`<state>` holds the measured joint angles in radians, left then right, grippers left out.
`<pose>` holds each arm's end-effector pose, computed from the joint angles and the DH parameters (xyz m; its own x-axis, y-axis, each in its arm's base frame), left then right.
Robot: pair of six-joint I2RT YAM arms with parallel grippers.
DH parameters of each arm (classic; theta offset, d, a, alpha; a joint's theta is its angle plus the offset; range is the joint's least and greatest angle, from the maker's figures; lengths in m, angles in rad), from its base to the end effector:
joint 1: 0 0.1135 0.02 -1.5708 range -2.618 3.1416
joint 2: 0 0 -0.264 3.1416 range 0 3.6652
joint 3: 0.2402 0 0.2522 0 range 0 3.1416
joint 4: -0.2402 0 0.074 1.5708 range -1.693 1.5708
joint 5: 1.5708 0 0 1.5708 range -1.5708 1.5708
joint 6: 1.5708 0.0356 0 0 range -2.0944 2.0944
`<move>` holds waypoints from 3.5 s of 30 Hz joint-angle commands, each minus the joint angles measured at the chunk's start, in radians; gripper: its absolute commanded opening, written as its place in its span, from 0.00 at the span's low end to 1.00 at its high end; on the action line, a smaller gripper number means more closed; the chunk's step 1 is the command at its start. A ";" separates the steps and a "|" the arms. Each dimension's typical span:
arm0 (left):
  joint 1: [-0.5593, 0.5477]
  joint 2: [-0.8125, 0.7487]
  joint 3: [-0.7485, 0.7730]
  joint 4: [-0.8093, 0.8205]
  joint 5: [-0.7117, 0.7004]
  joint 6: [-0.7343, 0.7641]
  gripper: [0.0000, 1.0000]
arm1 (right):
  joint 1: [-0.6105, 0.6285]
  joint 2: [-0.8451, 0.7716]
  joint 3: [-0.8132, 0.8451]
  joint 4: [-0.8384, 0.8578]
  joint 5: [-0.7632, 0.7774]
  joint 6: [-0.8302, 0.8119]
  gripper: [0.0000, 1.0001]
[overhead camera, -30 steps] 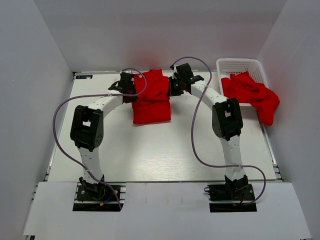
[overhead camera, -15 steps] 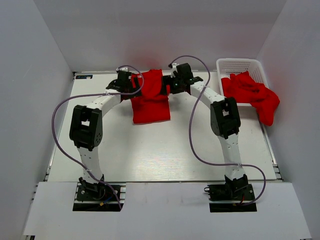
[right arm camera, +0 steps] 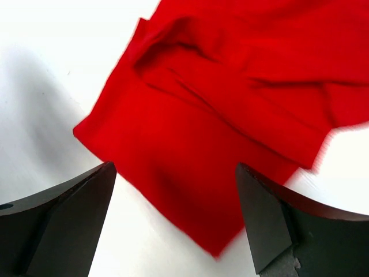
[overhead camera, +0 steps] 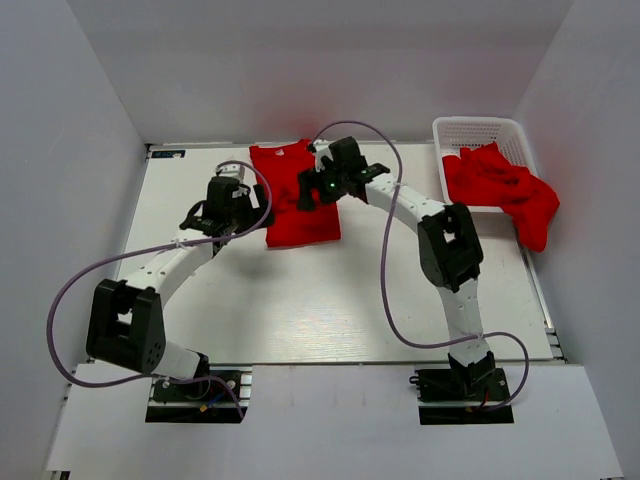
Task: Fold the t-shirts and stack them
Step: Fold the folded rectangular tshirt in 1/3 of the way, then grab one side of the 2/3 rectangular tshirt with both arms
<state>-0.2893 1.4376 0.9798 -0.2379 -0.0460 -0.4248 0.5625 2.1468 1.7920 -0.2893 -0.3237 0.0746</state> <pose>0.3027 -0.0884 0.2505 -0.6632 -0.2321 -0.7115 -0.0243 0.9569 -0.2895 0.4173 0.2765 0.2414 -0.5603 -0.2697 -0.7832 -0.6809 0.6884 0.2501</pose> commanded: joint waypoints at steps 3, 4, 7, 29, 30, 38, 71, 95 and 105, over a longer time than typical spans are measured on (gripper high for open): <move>-0.005 -0.052 -0.044 0.027 0.088 0.018 1.00 | 0.027 0.100 0.102 -0.010 -0.026 0.014 0.90; -0.005 -0.052 -0.044 0.011 0.075 0.018 1.00 | 0.031 0.107 0.102 -0.007 -0.025 0.014 0.90; -0.005 -0.092 -0.053 -0.027 0.031 0.018 1.00 | 0.043 0.143 0.130 -0.008 -0.023 0.017 0.90; 0.006 -0.178 -0.116 -0.075 -0.072 0.027 1.00 | 0.063 0.200 0.063 0.401 0.060 0.086 0.90; 0.006 -0.193 -0.127 -0.063 -0.072 0.027 1.00 | 0.066 0.197 0.049 0.438 0.066 0.086 0.90; 0.006 -0.215 -0.145 -0.054 -0.062 0.027 1.00 | 0.062 0.274 0.121 0.547 0.208 0.082 0.90; -0.053 0.242 0.052 -0.054 -0.063 0.057 1.00 | 0.040 -0.133 -0.244 -0.086 0.522 0.312 0.90; -0.099 0.357 0.014 0.026 0.032 0.046 0.45 | 0.043 -0.061 -0.312 -0.030 0.333 0.356 0.37; -0.117 0.172 -0.090 -0.034 0.041 0.055 0.00 | 0.050 -0.197 -0.453 -0.040 0.311 0.375 0.00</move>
<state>-0.3916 1.7267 0.9421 -0.1921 -0.0128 -0.3763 0.6037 2.0365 1.3956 -0.2810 -0.0090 0.4492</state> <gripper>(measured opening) 0.026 0.033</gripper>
